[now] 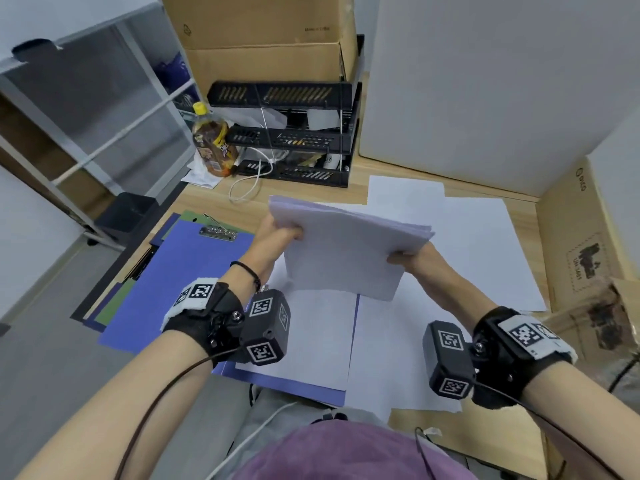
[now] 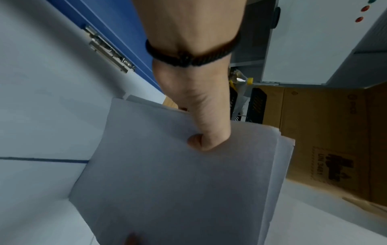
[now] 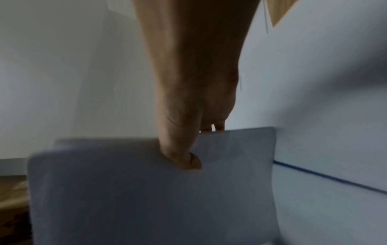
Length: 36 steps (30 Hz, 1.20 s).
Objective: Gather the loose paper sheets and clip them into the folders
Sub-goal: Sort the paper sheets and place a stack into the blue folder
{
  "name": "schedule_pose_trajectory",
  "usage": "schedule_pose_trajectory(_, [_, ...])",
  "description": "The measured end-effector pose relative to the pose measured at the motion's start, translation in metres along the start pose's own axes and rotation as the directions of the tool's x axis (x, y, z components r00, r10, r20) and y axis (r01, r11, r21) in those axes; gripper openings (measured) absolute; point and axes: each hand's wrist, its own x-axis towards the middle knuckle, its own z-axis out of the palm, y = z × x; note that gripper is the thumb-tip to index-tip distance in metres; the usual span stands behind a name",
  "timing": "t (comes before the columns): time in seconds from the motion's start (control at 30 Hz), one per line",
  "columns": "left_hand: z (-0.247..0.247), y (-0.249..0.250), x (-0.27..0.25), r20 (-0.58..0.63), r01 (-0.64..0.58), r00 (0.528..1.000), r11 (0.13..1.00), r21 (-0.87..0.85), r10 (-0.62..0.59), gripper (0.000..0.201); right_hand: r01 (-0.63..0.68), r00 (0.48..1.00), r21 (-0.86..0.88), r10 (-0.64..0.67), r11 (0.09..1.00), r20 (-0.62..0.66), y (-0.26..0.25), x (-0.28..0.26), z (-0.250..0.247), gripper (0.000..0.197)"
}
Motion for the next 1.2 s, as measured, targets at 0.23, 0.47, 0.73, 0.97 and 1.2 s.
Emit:
schedule_pose_trajectory(0.23, [-0.003, 0.016, 0.012, -0.003, 0.008, 1.0, 0.996, 0.09, -0.008, 0.035, 0.012, 0.996, 0.0, -0.012, 1.0, -0.094, -0.012, 0.003, 0.003, 0.021])
schedule_pose_trajectory(0.47, [-0.023, 0.049, 0.03, 0.167, -0.336, 0.939, 0.709, 0.62, 0.299, 0.064, 0.039, 0.966, -0.453, 0.081, 0.891, 0.244, -0.037, 0.013, 0.005, 0.017])
schedule_pose_trajectory(0.73, [-0.033, 0.024, 0.016, 0.275, -0.063, 0.957, 0.858, 0.51, -0.093, 0.021, -0.019, 0.956, -0.352, 0.119, 0.936, 0.267, -0.031, 0.011, 0.002, 0.02])
schedule_pose_trajectory(0.97, [-0.081, -0.006, 0.021, -0.017, 0.211, 0.977, 0.967, 0.145, -0.211, 0.066, -0.121, 0.991, -0.104, 0.127, 0.987, 0.05, 0.014, 0.001, -0.042, 0.016])
schedule_pose_trajectory(1.2, [-0.025, 0.018, 0.035, -0.07, 0.083, 0.994, 0.996, -0.04, -0.086, 0.03, 0.031, 0.992, 0.188, -0.007, 0.982, -0.127, -0.021, 0.02, -0.028, 0.028])
